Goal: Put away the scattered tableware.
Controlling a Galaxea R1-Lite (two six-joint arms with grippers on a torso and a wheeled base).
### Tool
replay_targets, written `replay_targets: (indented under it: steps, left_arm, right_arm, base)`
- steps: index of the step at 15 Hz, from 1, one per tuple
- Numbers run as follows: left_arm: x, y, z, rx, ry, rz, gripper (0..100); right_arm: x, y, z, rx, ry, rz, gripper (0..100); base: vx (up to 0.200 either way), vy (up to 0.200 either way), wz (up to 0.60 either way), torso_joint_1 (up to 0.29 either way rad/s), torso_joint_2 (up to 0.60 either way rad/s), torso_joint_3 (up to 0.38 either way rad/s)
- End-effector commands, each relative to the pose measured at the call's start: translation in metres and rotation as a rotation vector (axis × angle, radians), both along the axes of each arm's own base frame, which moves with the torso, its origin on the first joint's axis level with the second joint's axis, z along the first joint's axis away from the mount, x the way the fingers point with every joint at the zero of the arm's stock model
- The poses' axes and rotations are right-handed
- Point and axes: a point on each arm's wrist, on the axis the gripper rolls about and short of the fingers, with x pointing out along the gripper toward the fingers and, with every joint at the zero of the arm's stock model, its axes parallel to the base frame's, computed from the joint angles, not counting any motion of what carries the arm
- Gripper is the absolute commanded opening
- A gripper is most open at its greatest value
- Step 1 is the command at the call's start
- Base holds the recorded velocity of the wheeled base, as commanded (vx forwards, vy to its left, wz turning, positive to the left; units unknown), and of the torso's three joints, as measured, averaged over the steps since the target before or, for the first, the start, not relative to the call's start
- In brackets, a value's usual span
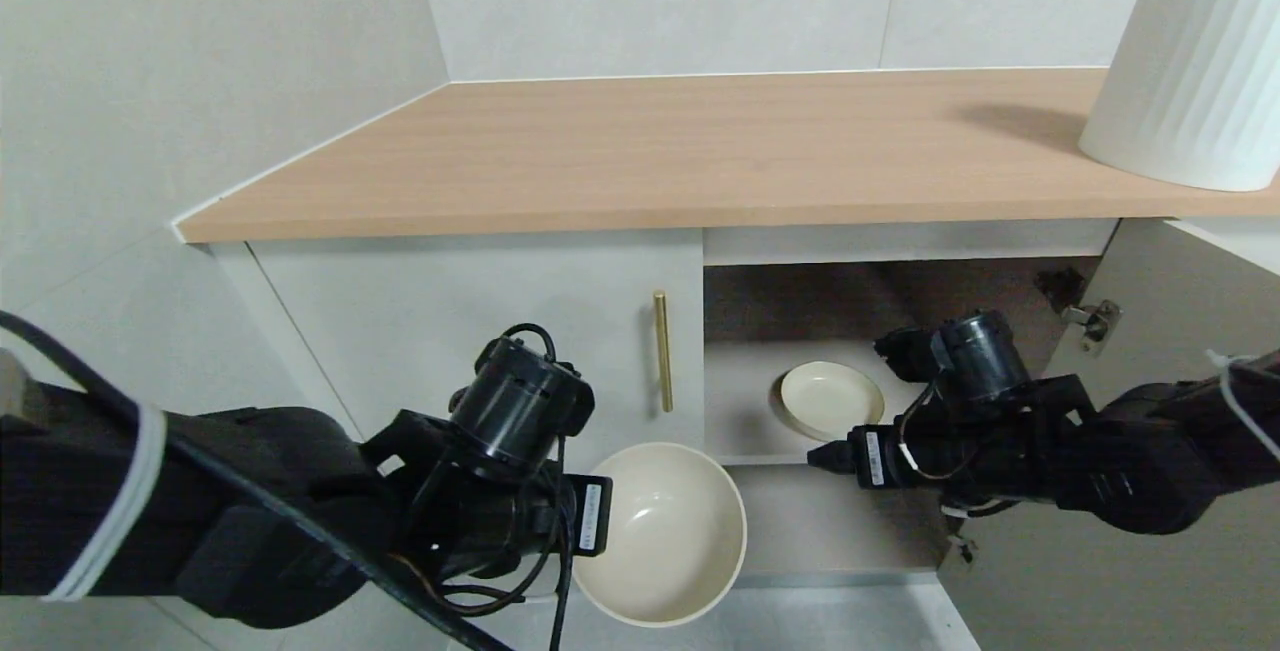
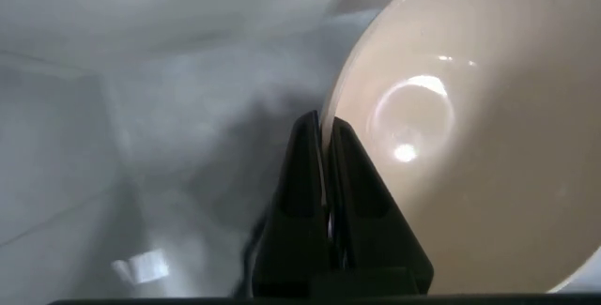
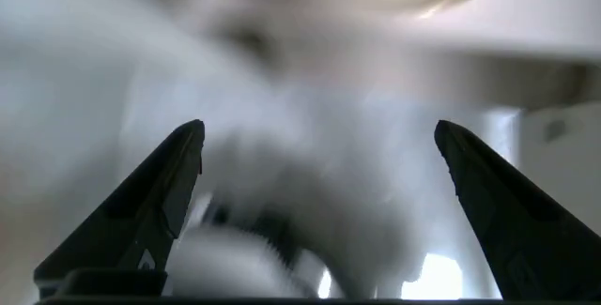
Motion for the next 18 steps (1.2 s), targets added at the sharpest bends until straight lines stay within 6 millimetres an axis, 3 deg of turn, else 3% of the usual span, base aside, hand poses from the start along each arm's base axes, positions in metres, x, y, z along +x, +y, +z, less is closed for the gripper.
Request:
replay_targets:
  steps: [1,3,7,13,18]
  left_arm:
    - [0.003,-0.012,-0.025,0.055,0.045,-0.017,0]
    - [0.001,-0.015,-0.026,0.057,0.044,-0.026,0]
    - [-0.001,-0.019,-0.018,0.041,0.017,-0.034,0]
    - [-0.011,-0.027,-0.005,0.014,-0.02,-0.069,0]
    - [-0.012,-0.027,-0.006,0.015,-0.017,-0.073,0]
  right_arm:
    - [-0.037,0.009,0.039,0.076,-0.02,0.149,100]
    - [-0.048,0.015,0.04,0.086,0.008,0.209,100]
    - [-0.062,0.033,0.023,0.046,0.06,0.277,100]
    - [-0.054,0.048,-0.001,-0.044,0.067,0.234,100]
    - [-0.051,0.051,-0.003,-0.026,0.045,0.226,100]
  base:
    - [0.0,0.0,0.0,0.0,0.0,0.0]
    - [0.0,0.0,0.0,0.0,0.0,0.0]
    - [0.0,0.0,0.0,0.0,0.0,0.0]
    - [0.0,0.0,0.0,0.0,0.0,0.0]
    - [0.0,0.0,0.0,0.0,0.0,0.0]
